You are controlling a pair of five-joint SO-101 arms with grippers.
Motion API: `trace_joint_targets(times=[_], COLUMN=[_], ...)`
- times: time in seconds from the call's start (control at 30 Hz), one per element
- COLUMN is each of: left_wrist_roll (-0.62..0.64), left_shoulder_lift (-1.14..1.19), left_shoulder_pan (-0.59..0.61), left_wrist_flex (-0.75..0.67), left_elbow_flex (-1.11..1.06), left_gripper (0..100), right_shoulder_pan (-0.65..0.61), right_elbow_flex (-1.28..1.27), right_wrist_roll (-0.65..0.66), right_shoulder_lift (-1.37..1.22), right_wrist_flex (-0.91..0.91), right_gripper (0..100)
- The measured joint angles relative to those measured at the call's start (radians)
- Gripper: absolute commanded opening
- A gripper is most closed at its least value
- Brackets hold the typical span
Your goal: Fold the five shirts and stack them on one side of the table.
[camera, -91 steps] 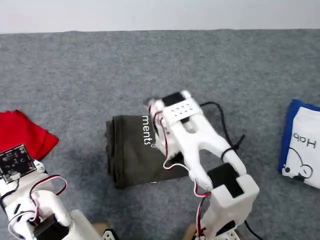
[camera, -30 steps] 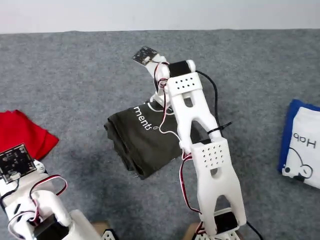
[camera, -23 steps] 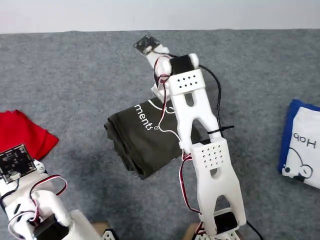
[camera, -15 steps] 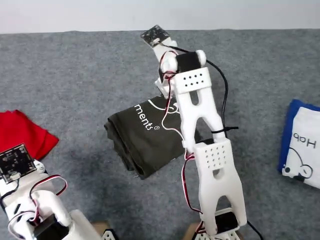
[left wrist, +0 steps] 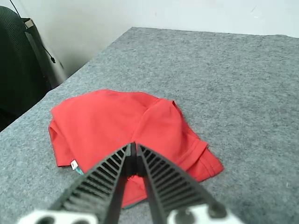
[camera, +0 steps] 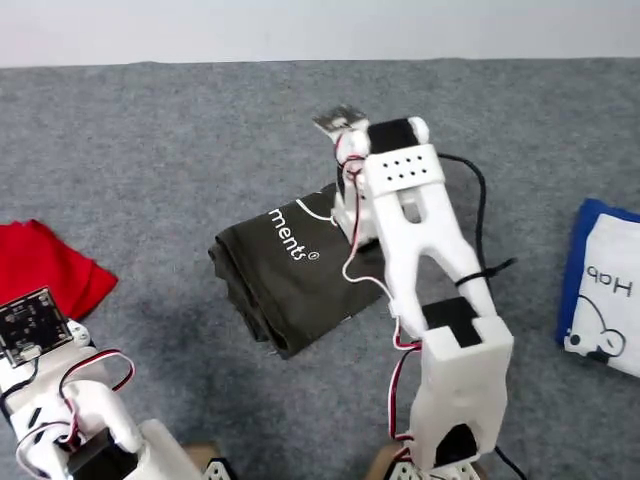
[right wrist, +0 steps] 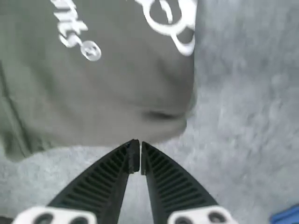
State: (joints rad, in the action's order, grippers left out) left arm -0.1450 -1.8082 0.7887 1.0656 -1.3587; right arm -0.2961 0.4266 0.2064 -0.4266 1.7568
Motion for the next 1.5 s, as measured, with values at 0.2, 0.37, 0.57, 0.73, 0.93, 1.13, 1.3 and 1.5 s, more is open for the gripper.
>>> trace_joint_targets(times=[0.2,0.37,0.57,0.73,0.93,1.13,1.3,1.5], left_wrist_roll=[0.000,0.000,0.000,0.000,0.000,0.000,0.000,0.000], left_shoulder_lift=[0.000,0.000,0.000,0.000,0.000,0.000,0.000,0.000], left_shoulder_pan=[0.000,0.000,0.000,0.000,-0.005,-0.084,-0.095,-0.095], left_wrist_flex=[0.000,0.000,0.000,0.000,0.000,0.000,0.000,0.000], left_elbow_flex=[0.000,0.000,0.000,0.000,0.000,0.000,0.000,0.000], left_gripper=[1,1,1,1,1,1,1,1], right_shoulder_pan=[0.072,0.071,0.092,0.132,0.144,0.091,0.086,0.012], right_elbow_flex=[-0.137,-0.242,-0.264,-0.264,-0.269,-0.269,-0.278,-0.278], right_wrist_roll=[-0.003,-0.006,-0.006,-0.006,-0.006,-0.092,-0.222,-0.273], right_shoulder_lift=[0.002,-0.011,-0.146,-0.155,-0.052,0.060,0.068,0.069], right_wrist_flex=[-0.080,-0.198,-0.270,-0.212,-0.187,-0.095,-0.006,-0.005], right_gripper=[0.9,0.9,0.9,0.9,1.5,1.2,1.0,1.0])
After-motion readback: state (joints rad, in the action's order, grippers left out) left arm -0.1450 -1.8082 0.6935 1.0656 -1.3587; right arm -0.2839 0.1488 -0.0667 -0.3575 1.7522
